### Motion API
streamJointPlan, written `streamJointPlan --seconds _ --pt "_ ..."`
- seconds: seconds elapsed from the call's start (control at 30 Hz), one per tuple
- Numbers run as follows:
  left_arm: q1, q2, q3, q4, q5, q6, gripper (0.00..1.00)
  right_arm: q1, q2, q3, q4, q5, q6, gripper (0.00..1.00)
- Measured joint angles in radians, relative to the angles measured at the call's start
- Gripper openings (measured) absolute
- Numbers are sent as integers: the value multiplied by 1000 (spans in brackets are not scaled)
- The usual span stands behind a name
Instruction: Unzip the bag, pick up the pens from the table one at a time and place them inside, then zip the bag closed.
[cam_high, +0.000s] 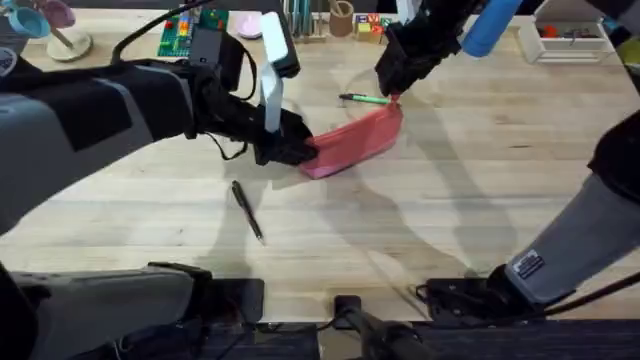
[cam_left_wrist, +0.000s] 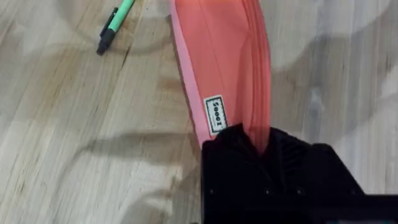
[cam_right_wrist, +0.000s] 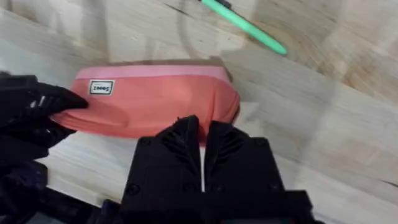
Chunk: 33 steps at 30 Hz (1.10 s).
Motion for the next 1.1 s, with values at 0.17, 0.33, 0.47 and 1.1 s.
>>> streamJointPlan --seconds 0.17,0.33,0.47,1.1 --pt "0 0 0 -2 -3 0 42 5 0 5 -3 -10 0 34" --pt "0 0 0 -3 -3 0 42 8 0 7 -20 -51 0 34" --pt "0 0 0 -4 -5 0 42 27 0 7 -21 -69 0 34" --pt "2 0 0 -7 -7 0 42 208 0 11 36 -95 69 35"
